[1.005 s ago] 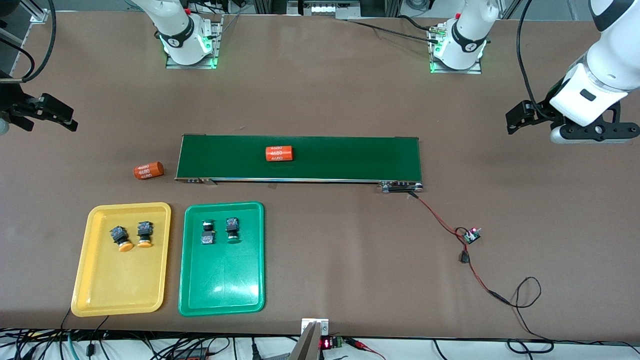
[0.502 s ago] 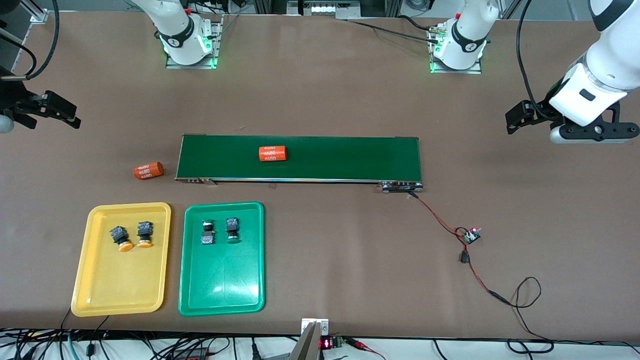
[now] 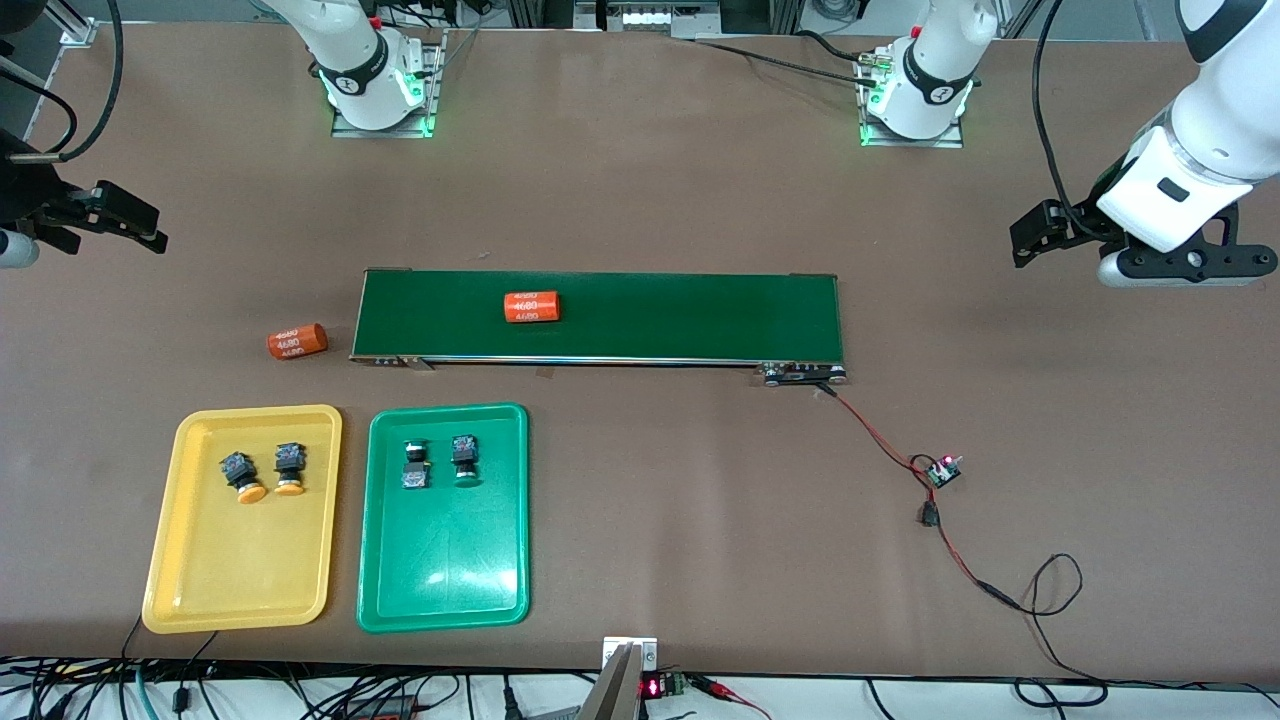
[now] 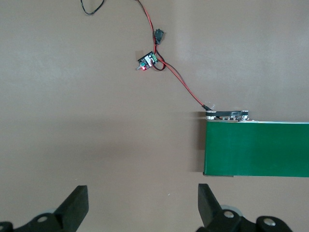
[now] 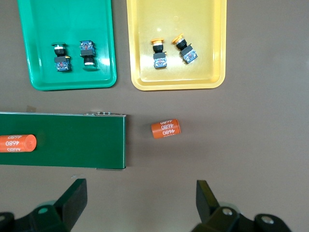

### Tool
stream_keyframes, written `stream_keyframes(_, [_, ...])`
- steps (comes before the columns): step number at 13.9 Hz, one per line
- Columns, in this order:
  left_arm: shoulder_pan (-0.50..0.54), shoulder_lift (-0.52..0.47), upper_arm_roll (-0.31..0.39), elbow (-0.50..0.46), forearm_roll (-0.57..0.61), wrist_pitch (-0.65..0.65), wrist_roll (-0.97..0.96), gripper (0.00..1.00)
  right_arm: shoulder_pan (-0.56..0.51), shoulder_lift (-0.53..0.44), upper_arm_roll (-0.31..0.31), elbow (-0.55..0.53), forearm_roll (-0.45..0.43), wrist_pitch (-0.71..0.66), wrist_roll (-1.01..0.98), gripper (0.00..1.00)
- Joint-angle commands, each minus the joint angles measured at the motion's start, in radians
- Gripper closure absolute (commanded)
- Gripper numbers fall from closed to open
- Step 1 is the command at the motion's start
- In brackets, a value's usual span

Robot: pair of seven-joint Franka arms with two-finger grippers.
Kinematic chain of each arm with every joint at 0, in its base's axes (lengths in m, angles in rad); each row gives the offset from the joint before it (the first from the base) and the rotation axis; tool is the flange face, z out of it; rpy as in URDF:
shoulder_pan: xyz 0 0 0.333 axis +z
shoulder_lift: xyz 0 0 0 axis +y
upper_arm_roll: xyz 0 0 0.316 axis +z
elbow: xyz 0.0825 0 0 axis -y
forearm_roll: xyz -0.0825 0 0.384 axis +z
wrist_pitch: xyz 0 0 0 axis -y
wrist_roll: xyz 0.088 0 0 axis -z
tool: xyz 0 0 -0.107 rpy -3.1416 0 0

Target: Sort buttons by color to trays

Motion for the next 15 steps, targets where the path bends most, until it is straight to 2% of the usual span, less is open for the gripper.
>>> stream_keyframes(1, [-0.001,0.003,-0.005,0.025,0.023,-0.029,-0.001,0.0,0.001,-0.008,0.004,0.008,-0.017,-0.017,-0.001,0.0])
stream_keyframes(15, [0.0,0.005,-0.016,0.026,0.023,-0.029,0.001,0.0,-0.002,-0.008,0.003,0.008,-0.014,-0.028,-0.001,0.0])
